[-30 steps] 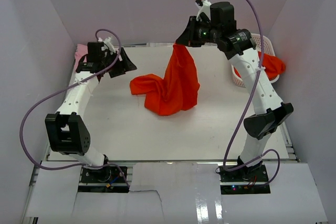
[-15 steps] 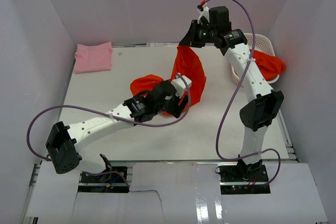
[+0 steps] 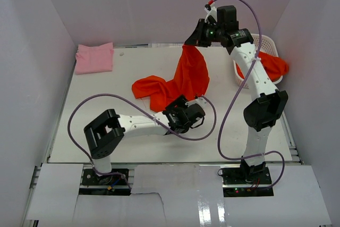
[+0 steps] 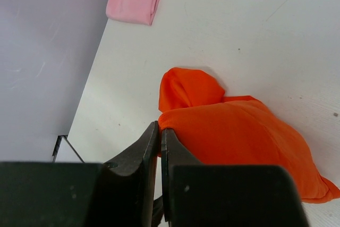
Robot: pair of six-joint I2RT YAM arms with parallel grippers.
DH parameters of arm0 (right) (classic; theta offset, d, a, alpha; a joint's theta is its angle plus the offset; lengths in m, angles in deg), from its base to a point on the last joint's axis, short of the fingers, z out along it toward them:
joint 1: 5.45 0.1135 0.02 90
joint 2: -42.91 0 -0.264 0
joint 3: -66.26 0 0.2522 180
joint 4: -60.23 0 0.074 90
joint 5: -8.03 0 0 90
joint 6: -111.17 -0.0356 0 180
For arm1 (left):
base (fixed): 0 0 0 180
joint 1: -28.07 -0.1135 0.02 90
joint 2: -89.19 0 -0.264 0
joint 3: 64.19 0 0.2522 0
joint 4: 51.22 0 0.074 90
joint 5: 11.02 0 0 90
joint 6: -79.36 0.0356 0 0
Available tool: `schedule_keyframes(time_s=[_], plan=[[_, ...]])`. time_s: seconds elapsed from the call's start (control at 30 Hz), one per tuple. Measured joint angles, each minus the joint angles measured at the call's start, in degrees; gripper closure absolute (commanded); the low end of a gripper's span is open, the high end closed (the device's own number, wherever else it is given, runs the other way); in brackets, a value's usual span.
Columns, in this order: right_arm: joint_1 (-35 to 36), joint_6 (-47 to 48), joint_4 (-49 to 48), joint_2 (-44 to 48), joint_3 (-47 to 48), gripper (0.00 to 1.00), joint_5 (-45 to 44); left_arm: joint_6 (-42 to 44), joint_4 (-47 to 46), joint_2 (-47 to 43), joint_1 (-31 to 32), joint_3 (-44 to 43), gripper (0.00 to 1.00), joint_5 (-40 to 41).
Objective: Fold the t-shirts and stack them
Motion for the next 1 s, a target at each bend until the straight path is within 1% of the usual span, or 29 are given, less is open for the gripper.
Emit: schedule_keyframes(time_s=[0.07,0.17,0.4,0.57,1.0], plan=[[0.00,-0.20,0.00,0.00,0.00,0.92,0.50,0.22,-0.63,3.43,0.68,-1.36,0.24,1.77],[0.07,-0.28,0.00,0.00,0.00,0.92,1.09,-0.02,-1.05,6.19,1.55,-3.65,0.24,2.99],[0.07,-0.24,0.04,0.00,-0.15,0.92,1.53,-1.46,-2.80,7.39,2.32,-8.94,0.23,3.67],[0.07,-0.17,0.26,0.00,-0.50,0.92,1.92,-3.56,-2.93,8.98,2.32,-11.21,0.23,2.84],[0.07,0.24,0.98,0.00,-0.39,0.92,2.58,-8.68,-1.09,17.29,2.32,-17.73,0.22,0.52]])
